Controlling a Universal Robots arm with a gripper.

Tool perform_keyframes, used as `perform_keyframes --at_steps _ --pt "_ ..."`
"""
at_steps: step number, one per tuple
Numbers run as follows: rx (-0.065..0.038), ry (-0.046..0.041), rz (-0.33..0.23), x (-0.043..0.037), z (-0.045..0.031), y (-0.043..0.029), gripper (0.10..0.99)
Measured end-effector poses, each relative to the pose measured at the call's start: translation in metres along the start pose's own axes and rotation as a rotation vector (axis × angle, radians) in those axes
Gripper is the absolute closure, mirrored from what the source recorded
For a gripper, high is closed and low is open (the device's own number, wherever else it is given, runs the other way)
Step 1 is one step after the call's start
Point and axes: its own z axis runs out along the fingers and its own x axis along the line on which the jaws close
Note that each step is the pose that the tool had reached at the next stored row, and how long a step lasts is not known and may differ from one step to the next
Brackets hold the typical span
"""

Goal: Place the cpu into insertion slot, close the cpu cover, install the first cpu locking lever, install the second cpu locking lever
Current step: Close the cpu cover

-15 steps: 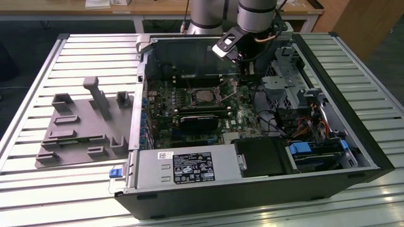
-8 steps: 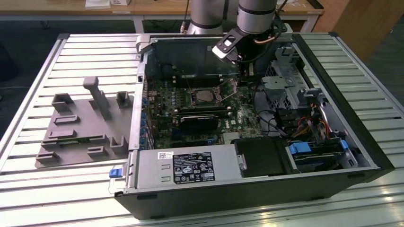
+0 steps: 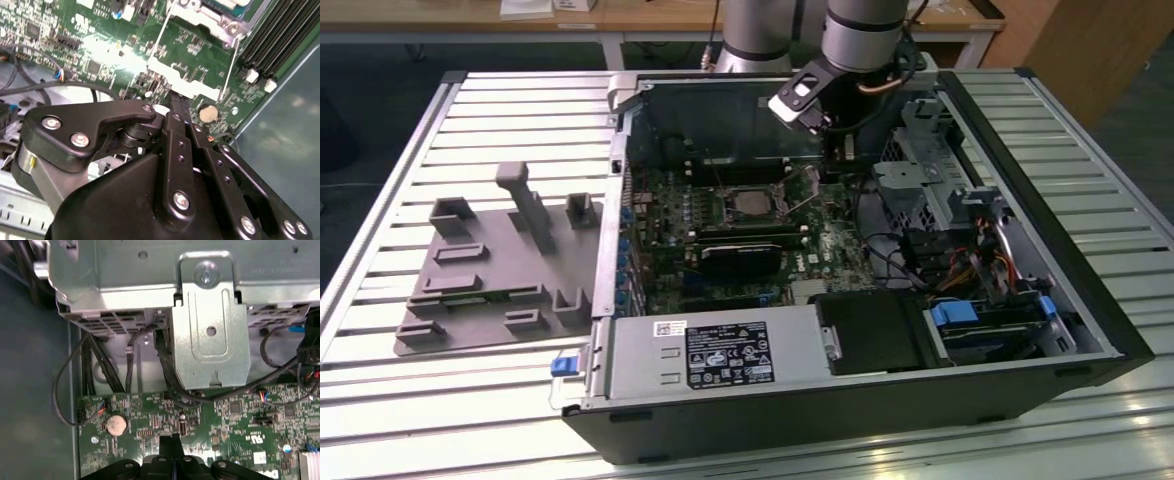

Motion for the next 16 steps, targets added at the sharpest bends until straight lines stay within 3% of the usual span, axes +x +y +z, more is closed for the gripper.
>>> perform_keyframes --at_steps 1,3,11,14,16 --pt "0.009 -0.0007 0.000 0.0000 0.0001 0.0002 0.984" --pt "0.016 -0.0014 0.000 0.0000 0.0001 0.0002 0.984" --pt "0.018 -0.0014 0.000 0.0000 0.0001 0.0002 0.984" --pt "0.033 -0.0024 -0.001 0.0000 0.0002 0.0003 0.984" --pt "0.048 -0.0037 -0.001 0.0000 0.0003 0.0005 0.984"
